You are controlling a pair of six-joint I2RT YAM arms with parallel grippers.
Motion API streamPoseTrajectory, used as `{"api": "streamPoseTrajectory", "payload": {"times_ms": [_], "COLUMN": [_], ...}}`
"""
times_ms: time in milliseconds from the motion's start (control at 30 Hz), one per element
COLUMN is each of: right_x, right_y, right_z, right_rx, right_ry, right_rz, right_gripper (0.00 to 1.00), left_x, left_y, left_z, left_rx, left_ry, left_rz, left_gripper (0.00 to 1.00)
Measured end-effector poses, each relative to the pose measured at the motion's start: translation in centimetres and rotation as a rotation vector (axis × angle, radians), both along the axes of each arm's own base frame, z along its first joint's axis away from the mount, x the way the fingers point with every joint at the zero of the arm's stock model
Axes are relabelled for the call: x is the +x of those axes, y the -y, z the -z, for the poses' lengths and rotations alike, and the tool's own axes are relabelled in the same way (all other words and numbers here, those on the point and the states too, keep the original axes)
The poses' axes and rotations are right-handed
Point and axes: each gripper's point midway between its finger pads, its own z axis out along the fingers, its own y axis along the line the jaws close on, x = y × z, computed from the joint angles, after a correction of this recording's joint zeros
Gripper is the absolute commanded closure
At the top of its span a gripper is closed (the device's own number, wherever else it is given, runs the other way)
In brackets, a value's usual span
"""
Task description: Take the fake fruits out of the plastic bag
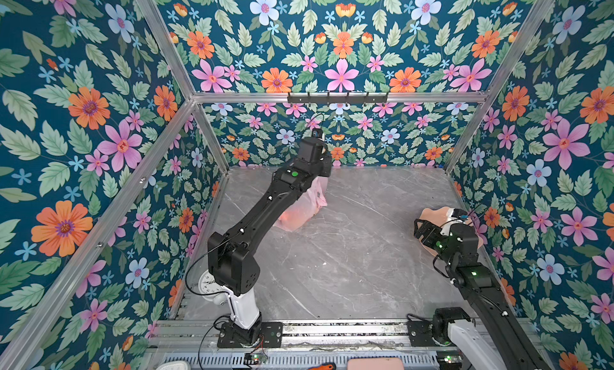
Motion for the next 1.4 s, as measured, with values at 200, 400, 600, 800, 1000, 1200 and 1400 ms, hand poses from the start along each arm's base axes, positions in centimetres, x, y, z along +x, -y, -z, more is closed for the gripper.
{"api": "streamPoseTrajectory", "payload": {"times_ms": [200,400,600,800,1000,1200,1400], "right_x": [0.4,0.1,-0.8,-2.5,-2.9,-1.8,0.1], "right_y": [-2.1,-3.0,-5.4,-11.0,-15.1,-17.2,-17.6], "right_z": [-0.1,-0.3,-0.5,-2.0,-4.0,-5.2,-5.7], "right_rx": [-0.037,-0.029,-0.047,-0.167,-0.285,-0.360,-0.409], "right_ry": [-0.015,-0.013,-0.008,0.059,0.151,0.201,0.226], "right_rz": [-0.083,-0.131,-0.231,-0.429,-0.535,-0.550,-0.499], "right_gripper": [0.06,0.06,0.05,0.05,0.05,0.05,0.05], "left_x": [-4.9,-11.5,-14.6,-16.1,-17.5,-18.8,-18.8], "left_y": [6.6,11.7,11.4,9.5,8.3,7.2,6.9], "left_z": [1.1,1.4,1.3,1.9,-0.2,-1.7,-1.6], "left_rx": [-0.036,-0.013,-0.015,-0.020,-0.115,-0.185,-0.194], "left_ry": [-0.007,0.026,0.073,0.095,0.144,0.187,0.198], "left_rz": [0.160,0.301,0.313,0.320,0.338,0.365,0.358], "left_gripper": [1.00,1.00,0.84,0.43,0.22,0.18,0.18]}}
